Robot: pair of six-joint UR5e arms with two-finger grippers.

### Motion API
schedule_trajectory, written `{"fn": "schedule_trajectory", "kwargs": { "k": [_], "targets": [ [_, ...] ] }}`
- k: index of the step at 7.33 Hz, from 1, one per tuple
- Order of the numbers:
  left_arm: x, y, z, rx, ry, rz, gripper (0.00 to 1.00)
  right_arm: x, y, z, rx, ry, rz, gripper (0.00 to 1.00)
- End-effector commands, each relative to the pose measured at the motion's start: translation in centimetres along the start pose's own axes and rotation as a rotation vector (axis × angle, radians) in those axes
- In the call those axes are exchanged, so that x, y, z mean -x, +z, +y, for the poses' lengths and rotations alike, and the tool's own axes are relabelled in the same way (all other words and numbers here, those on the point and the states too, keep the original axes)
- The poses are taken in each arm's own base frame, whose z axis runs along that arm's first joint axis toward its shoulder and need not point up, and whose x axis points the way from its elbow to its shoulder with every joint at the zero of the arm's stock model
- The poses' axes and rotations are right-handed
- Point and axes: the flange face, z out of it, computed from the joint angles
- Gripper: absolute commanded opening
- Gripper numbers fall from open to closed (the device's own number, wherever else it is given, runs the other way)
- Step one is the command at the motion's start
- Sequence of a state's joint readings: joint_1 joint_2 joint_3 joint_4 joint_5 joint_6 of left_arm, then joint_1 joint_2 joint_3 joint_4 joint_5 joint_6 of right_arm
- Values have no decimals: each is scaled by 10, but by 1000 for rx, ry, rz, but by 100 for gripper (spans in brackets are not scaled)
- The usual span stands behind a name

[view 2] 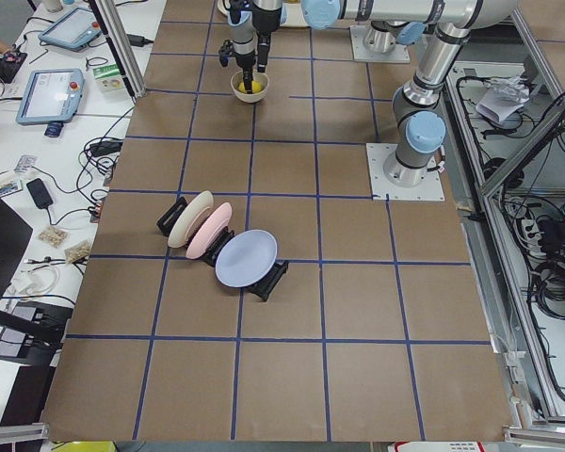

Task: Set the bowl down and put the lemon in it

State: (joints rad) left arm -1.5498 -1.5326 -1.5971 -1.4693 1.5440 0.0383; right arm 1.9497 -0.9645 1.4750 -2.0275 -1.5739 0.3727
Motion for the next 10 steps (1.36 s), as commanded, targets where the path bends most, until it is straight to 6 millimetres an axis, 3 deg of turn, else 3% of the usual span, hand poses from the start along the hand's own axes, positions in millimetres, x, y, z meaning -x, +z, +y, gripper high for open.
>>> {"fn": "schedule_trajectory", "kwargs": {
  "k": [1, 2, 4, 5, 6, 8, 10],
  "targets": [
    [0, -1, -1, -2, 0, -1, 100, -14, -35, 0, -37, 14, -12, 100],
    [0, -1, 0, -2, 0, -1, 100, -27, -66, 2, -49, 31, -10, 100],
    [0, 0, 1, 0, 0, 1, 100, -97, -137, 5, -72, 110, 6, 100],
    [0, -1, 0, -2, 0, 1, 100, -143, -172, 13, -67, 163, 6, 100],
    [1, 0, 0, -2, -2, 1, 100, -189, -202, 25, -40, 177, 10, 100],
    [3, 0, 0, 0, -5, 2, 100, -242, -278, 81, -63, 254, 3, 100],
    [2, 0, 1, 0, -4, 2, 100, -267, -287, 97, -10, 287, -1, 100]
  ]
}}
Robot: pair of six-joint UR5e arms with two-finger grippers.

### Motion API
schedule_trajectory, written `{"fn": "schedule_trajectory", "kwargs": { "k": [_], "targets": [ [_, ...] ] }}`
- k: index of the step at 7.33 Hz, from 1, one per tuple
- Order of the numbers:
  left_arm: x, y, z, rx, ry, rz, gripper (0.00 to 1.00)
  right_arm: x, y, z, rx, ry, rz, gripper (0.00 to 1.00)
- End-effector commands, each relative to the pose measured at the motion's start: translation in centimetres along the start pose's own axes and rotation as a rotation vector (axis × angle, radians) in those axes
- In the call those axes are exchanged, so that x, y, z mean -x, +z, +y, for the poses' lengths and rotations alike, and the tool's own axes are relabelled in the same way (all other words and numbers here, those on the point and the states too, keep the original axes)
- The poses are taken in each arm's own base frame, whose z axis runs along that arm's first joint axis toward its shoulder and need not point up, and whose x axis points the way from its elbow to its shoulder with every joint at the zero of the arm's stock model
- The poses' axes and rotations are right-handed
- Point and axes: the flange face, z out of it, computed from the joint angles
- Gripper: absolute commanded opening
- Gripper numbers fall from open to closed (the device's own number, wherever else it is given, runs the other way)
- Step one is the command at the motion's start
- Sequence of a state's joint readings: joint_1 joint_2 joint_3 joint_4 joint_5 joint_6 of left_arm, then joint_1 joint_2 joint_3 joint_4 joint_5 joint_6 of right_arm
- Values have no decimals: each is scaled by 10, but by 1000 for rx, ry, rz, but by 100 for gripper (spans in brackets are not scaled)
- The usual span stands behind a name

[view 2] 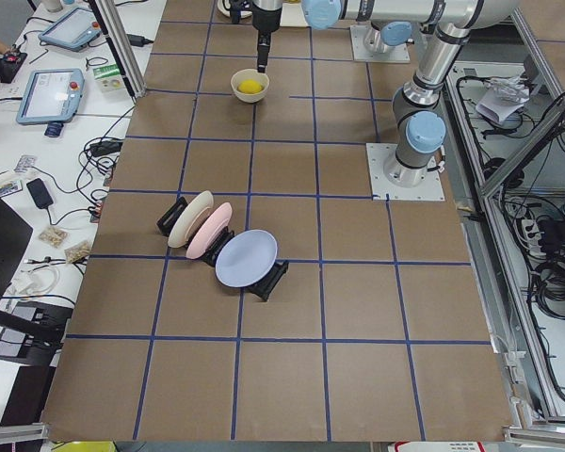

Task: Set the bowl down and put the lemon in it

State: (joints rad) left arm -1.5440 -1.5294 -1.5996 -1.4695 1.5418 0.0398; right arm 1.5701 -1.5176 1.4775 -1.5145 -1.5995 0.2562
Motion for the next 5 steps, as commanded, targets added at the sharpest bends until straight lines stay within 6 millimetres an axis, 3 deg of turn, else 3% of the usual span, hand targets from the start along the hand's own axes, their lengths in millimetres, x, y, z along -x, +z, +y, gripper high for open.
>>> {"fn": "schedule_trajectory", "kwargs": {
  "k": [1, 5],
  "targets": [
    [0, 2, 0, 2, -1, 0, 100, -20, -9, 7, 27, -1, 1, 100],
    [2, -1, -1, -1, -4, 1, 100, -16, -2, 12, 40, -34, -4, 100]
  ]
}}
